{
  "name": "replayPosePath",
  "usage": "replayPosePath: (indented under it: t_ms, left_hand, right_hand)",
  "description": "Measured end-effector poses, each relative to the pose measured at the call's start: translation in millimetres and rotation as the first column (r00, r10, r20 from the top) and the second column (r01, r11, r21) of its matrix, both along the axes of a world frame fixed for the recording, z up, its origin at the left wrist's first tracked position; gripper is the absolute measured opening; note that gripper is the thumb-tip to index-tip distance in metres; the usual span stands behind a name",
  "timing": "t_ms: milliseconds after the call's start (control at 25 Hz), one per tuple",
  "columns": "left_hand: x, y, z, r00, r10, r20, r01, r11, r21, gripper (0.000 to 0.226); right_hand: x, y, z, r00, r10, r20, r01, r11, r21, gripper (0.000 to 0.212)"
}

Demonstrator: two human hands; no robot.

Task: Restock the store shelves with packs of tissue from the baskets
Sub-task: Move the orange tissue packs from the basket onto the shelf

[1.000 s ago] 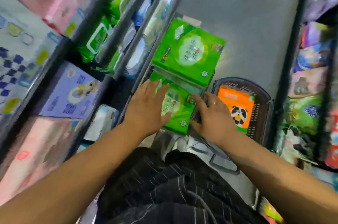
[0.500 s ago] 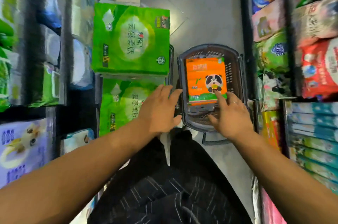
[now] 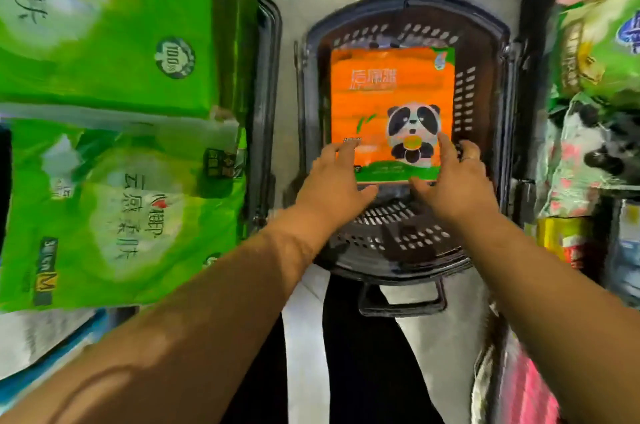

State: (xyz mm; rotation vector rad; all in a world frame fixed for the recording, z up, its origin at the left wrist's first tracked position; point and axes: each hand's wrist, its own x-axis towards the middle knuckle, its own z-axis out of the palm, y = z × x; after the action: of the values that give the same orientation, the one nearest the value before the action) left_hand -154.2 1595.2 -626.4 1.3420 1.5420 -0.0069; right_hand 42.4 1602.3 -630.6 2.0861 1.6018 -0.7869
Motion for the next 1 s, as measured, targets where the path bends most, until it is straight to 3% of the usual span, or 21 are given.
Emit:
replayPosePath:
  t_ms: [80,280,400,520,800,920,1000]
  left_hand:
    - [18.8,0.9,-46.1,0.982,0.185,-0.026,-0.186,0.982,-0.043,0.082]
    - [48.7,19.5,-117.7,0.899,0.428,-0.089,-0.435,0.897,-0.081,0.095]
    - [48.8,42.1,-147.7,0.802,0.597,-0.030,-0.598,0.801,-0.040,0.108]
    - [50.5,47.5,-157.9,0.763,0.642,-0.073,-0.644,0.765,-0.009,0.119]
    - [63.0,8.5,-119.3,0.774,0.613,-0.161,-0.603,0.790,0.109,0.103]
    - [64.6,-16.9,-76.6,0.757,0.642,-0.120,-0.631,0.767,0.119,0.104]
    - [62.7,-28.6,-43.3,0.741,0.666,-0.080,-0.655,0.744,0.134,0.097]
  right_hand:
    - [20.2,17.9,-47.8,0.997,-0.070,-0.015,0.070,0.998,0.002,0.089]
    - [45.2,43.7,-128.4,0.962,-0.216,-0.166,0.220,0.975,0.007,0.110]
    - [56.4,50.8,-152.8,0.858,-0.344,-0.381,0.385,0.922,0.034,0.127]
    - [64.9,49.3,-162.8,0.744,-0.405,-0.531,0.488,0.873,0.018,0.133]
    - [61.2,24.3,-125.8,0.606,-0.501,-0.617,0.605,0.794,-0.051,0.114]
    - [63.4,-1.9,-82.1,0.560,-0.510,-0.653,0.661,0.750,-0.019,0.103]
    - [64.3,-17.4,-46.6,0.561,-0.509,-0.653,0.667,0.745,-0.008,0.107]
